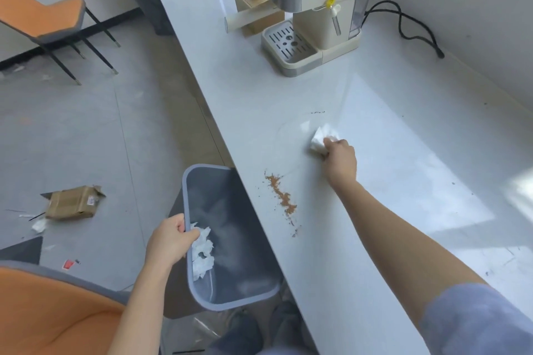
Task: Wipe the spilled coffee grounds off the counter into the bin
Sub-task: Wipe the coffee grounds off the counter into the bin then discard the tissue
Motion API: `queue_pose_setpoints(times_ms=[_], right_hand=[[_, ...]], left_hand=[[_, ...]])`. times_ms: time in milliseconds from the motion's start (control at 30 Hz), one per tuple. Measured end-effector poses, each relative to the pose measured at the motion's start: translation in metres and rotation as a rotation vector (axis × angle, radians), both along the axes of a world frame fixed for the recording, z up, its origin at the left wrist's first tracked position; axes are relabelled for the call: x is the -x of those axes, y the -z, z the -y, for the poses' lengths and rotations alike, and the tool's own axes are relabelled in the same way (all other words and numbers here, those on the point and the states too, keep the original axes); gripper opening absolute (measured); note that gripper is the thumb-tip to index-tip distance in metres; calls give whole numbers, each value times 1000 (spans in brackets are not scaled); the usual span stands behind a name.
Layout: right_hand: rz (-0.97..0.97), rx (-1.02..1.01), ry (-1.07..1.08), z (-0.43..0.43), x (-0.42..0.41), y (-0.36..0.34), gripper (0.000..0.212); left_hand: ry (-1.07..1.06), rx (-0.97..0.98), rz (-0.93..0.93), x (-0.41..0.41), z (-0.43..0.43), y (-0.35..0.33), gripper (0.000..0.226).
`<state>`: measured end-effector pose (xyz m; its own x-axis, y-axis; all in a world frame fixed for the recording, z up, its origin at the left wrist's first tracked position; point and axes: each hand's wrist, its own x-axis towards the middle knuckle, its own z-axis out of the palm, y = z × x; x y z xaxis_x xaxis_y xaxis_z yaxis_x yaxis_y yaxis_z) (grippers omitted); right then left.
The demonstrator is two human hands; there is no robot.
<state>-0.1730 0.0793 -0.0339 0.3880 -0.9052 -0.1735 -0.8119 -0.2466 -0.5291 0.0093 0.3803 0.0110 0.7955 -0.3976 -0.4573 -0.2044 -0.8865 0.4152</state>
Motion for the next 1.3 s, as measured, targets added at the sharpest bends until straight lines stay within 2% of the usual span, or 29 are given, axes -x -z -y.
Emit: queue_pose_setpoints(times_ms=[167,333,400,467,533,567,633,733,833,1000,1167,1233,1300], right_hand=[[-29,5,-396,-49,-36,-7,35],[-110,-11,-716,-103,-42,-9,41],[-137,-76,-775,-126,-42,-9,38],[-89,-222,-829,-142,-45,-14,36],[67,-384,-759,-142,-47,-26,36],[156,-395,-669,-132,-48,-34,36],[274,-258,-478,-98,-43,-44,37],[142,-61,-293,-36,-13,-39,37],[-53,-42,-175,-12,28,-14,40],[-165,67,-256,-60,35,3,53],[-122,51,-356,-136,10,-1,43],[-93,9,-376,-164,-12,-2,40],[-34,-128,-388,-189,-34,-2,37]], left_hand=[[15,0,-36,0,2,-4,10],[26,13,-48,0,1,-7,23],[32,20,-55,0,1,-6,24],[43,14,-66,-1,1,-6,19],[48,7,-77,-2,1,-7,17],[45,9,-81,-2,1,-8,17],[42,5,-82,-2,1,-8,16],[29,6,-84,-2,0,-8,14],[23,16,-85,-1,1,-9,12],[8,33,-90,-1,0,-8,16],[6,43,-106,0,0,-10,24],[25,28,-113,-1,0,-9,20],[44,15,-105,-2,0,-8,18]])
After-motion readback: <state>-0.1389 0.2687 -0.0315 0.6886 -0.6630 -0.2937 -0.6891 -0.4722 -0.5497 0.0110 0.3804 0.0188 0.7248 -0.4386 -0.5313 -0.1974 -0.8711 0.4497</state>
